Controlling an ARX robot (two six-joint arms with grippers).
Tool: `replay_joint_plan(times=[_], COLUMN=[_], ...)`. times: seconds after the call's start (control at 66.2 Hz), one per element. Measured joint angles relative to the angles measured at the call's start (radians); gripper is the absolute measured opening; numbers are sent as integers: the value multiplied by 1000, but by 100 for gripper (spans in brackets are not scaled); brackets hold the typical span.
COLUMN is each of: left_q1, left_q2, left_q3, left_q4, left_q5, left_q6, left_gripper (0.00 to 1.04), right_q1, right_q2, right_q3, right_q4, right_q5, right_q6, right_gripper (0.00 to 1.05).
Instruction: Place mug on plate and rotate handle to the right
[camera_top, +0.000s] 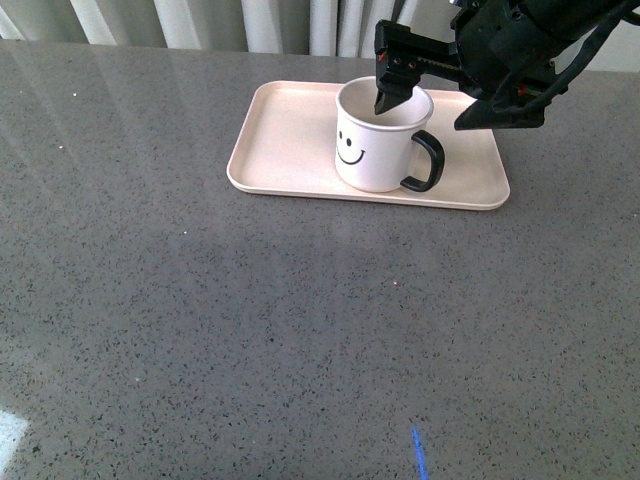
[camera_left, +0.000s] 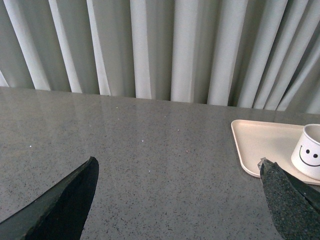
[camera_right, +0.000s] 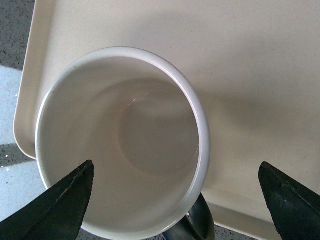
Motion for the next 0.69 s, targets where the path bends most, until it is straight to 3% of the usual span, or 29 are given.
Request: replay_joint_plan(times=[0.347,0.498,0.695], left_q1=[0,0,0], left_q2=[0,0,0], left_q3=[0,0,0], left_q4=[0,0,0], left_q5=[0,0,0], left_q6=[0,0,0], left_gripper=[96,96,96], right_q1=[0,0,1], right_q2=[39,48,80], right_q3=[47,73,107], right_q4=[-28,-40,-63], right_q5=[13,18,27], right_q6=[15,23,29], right_gripper=[93,78,46])
